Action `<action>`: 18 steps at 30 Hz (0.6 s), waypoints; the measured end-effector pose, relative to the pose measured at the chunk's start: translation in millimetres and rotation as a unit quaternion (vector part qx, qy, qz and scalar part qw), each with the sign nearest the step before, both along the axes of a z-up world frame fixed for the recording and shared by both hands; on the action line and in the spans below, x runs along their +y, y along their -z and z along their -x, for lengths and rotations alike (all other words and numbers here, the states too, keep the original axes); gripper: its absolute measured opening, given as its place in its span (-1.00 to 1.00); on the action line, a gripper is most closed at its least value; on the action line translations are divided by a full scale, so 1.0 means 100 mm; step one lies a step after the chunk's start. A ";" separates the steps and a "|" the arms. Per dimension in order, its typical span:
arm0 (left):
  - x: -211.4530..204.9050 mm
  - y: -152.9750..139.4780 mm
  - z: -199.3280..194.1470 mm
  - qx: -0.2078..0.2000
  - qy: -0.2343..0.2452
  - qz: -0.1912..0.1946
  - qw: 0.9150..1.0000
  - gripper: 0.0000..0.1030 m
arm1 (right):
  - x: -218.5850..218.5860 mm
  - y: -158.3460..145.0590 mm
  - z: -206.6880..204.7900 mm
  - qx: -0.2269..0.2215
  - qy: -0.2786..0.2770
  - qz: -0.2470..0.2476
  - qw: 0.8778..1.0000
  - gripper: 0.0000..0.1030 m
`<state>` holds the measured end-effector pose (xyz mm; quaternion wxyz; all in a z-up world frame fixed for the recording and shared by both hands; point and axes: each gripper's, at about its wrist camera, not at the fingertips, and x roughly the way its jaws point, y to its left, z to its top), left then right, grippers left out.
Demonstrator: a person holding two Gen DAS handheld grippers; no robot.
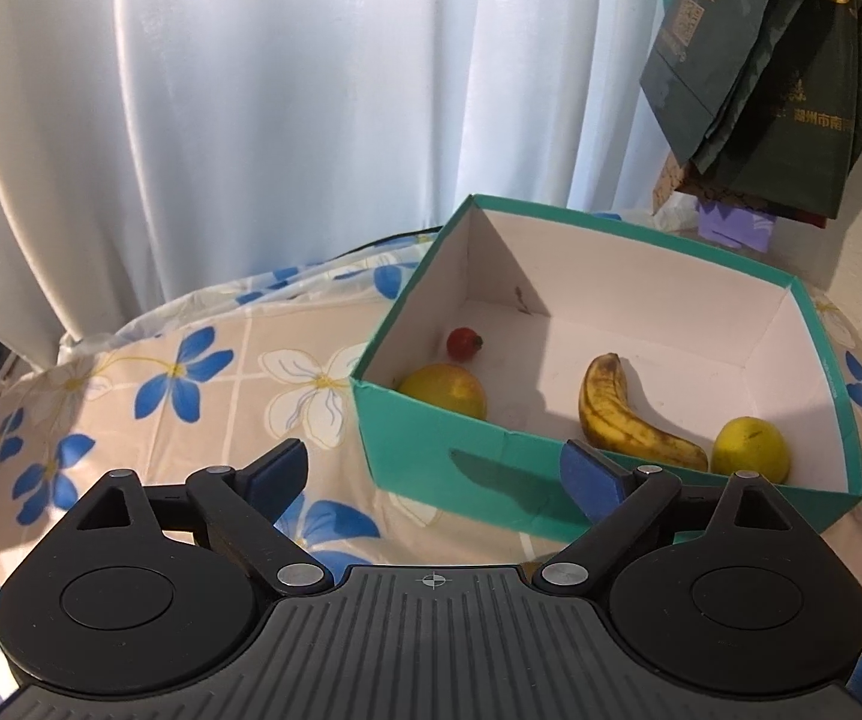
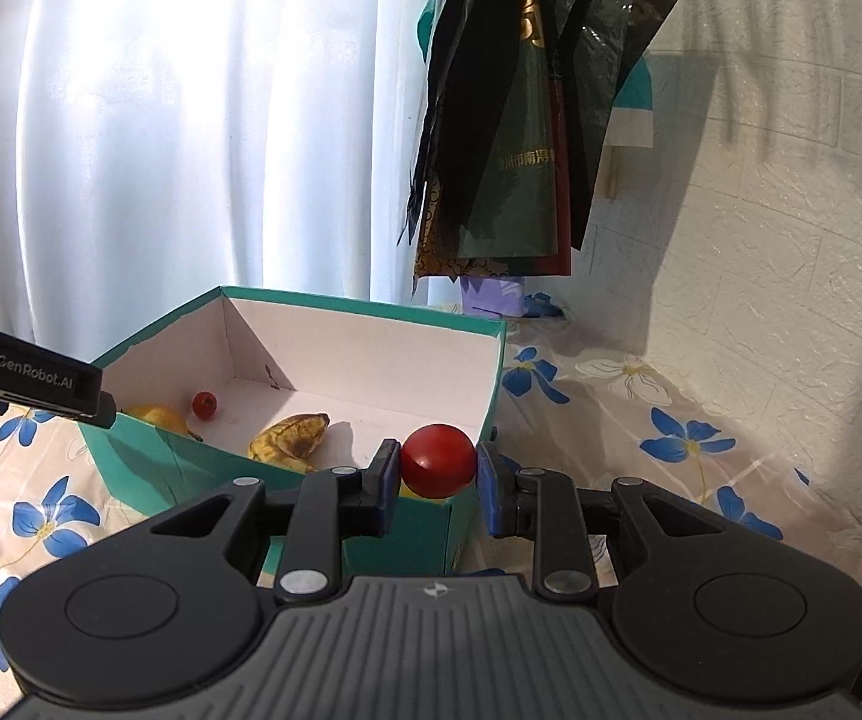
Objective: Organize fruits
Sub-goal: 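Carry the cherry tomato over the box with the right tool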
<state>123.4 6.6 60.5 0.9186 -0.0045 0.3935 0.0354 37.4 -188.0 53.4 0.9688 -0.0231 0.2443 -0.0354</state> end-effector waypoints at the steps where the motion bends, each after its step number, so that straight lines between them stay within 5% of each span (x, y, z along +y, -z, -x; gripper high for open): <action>1: 0.00 0.00 0.02 0.000 0.000 0.000 1.000 0.84 | 0.00 0.01 -0.03 -0.003 0.000 0.000 1.000 -0.49; 18: 0.08 0.01 0.08 0.007 -0.011 0.004 1.000 0.84 | 0.05 0.22 -0.30 0.007 -0.012 0.005 1.000 -0.49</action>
